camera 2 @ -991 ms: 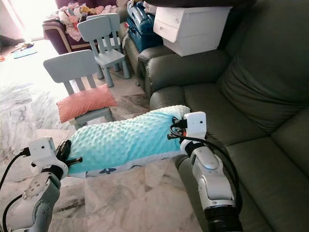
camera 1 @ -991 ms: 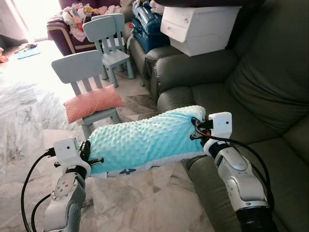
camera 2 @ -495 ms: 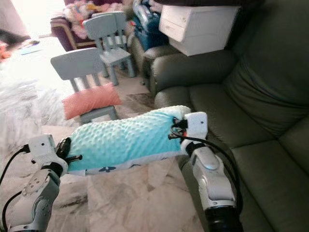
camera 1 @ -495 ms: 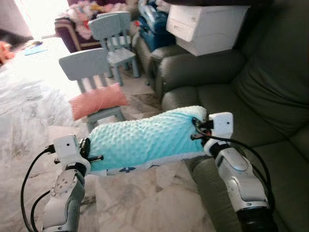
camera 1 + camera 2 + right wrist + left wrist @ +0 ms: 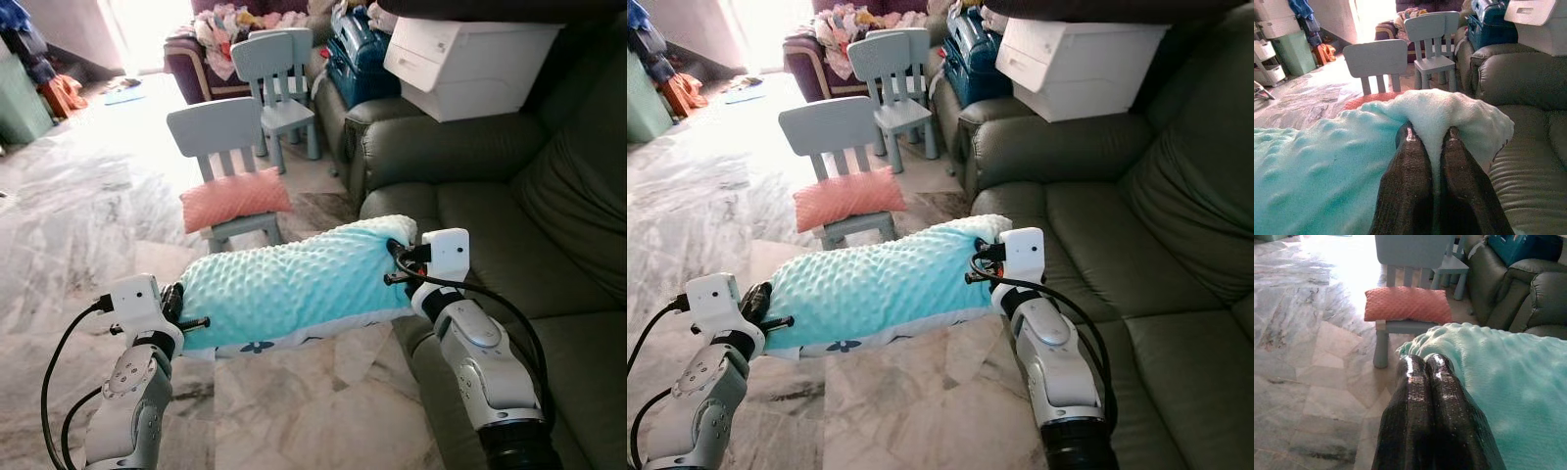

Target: Move the pillow to the sofa

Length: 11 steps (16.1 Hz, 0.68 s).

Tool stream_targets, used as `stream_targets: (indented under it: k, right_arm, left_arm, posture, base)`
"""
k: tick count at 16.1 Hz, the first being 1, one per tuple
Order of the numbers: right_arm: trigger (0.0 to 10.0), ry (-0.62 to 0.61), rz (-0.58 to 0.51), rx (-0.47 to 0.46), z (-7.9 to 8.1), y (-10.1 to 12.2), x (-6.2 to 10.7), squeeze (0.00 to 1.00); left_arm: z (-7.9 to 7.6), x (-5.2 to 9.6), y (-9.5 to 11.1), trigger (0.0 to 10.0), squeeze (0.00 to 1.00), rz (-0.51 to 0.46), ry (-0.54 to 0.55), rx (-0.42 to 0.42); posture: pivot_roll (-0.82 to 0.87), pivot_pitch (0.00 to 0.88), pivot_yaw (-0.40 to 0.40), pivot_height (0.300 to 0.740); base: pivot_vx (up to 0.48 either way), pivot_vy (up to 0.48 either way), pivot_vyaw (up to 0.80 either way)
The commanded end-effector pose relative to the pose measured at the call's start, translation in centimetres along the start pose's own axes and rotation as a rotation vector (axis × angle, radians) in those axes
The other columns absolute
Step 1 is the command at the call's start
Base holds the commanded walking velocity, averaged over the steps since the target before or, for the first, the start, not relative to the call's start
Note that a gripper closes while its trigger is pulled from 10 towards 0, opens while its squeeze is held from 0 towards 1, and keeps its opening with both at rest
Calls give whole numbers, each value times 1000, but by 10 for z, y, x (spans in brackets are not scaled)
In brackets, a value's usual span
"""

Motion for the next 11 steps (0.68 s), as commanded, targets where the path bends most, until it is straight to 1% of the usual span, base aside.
stream_targets:
  k: [1, 2, 11]
  right_arm:
    - [10000, -11, -40, 6, -2, 11, -1, 0]
    - [10000, -13, -40, 7, -2, 10, -1, 0]
    - [10000, -13, -42, 12, -4, 11, -1, 0]
  left_arm:
    - [4, -1, 3, 10000, 0, -1, 10, -10]
    - [4, -1, 3, 10000, 0, 1, 10, -10]
    - [3, -2, 1, 10000, 0, 3, 11, -11]
  posture:
    - [-263, 11, 111, 740]
    - [-263, 11, 111, 740]
    - [-267, 6, 107, 740]
  base:
    - [0, 262, 0]
    - [0, 337, 0]
    - [0, 480, 0]
Point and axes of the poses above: a point about 5 cm out from each wrist's last joint towards the gripper, its own x axis pointing back from the gripper into the wrist, its own y axis along the axis of the wrist's last joint, z = x × y, the point moved 5 cm from there along -x, pointing out of the wrist towards the gripper, and after that the axes turned 7 degrees about x, right-handed, at the moved point
